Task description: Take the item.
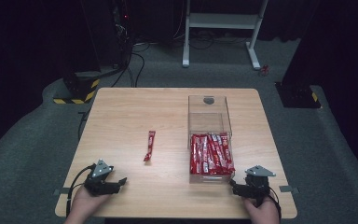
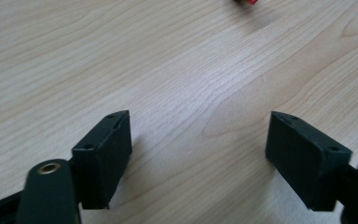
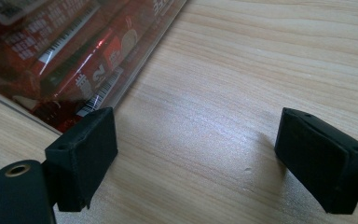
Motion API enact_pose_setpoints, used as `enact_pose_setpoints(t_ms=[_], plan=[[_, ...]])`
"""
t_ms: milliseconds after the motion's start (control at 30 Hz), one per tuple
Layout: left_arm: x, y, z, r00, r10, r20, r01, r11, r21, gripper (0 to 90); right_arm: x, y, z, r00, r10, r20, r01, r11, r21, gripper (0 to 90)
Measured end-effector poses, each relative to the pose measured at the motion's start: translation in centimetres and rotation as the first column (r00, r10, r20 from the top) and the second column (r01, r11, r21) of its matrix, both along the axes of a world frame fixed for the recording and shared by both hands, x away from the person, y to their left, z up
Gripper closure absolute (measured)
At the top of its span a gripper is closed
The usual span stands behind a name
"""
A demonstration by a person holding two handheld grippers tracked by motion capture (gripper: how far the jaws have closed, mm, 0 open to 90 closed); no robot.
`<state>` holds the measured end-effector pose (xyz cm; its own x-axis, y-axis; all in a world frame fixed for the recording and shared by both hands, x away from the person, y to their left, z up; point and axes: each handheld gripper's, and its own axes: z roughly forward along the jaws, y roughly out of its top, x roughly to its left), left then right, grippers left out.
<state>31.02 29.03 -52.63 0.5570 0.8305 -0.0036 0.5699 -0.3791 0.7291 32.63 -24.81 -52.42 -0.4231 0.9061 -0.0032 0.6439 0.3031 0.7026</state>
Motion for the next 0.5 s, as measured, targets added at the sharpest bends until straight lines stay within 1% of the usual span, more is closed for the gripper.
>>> enact_pose_setpoints(t_ms=[67,100,133,233,267,300,500], plan=[[-0.1,0.27,-0.01,1.0,0.008,-0.002,-0.008,1.0,-0.002,23.1,0.0,0.0,0.0,1.0,0.0,0.0,0.0,1.0,0.0,12.6],[-0.24,0.55,-0.08,0.9999,0.015,0.004,-0.015,0.9999,-0.004,23.0,0.0,0.0,0.0,1.0,0.0,0.0,0.0,1.0,0.0,12.6],[-0.36,0.85,-0.11,0.9998,0.017,0.005,-0.017,0.9997,-0.015,23.0,0.0,0.0,0.0,1.0,0.0,0.0,0.0,1.0,0.0,12.6],[-0.42,0.85,-0.17,0.9999,0.014,0.007,-0.014,0.9998,-0.017,20.4,0.0,0.0,0.0,1.0,0.0,0.0,0.0,1.0,0.0,12.6],[-0.41,0.62,-0.22,0.9999,0.004,0.01,-0.004,1.0,-0.002,18.9,0.0,0.01,0.0,1.0,0.0,0.0,0.0,1.0,-0.001,12.7],[-0.44,0.49,-0.24,1.0,0.002,0.008,-0.002,1.0,0.001,17.9,-0.01,0.01,0.0,1.0,0.0,0.0,0.0,1.0,-0.001,12.7],[-0.45,0.55,-0.27,0.9999,-0.001,0.012,0.001,1.0,0.001,17.2,-0.01,0.01,0.0,1.0,0.0,0.0,0.0,1.0,-0.001,12.6]])
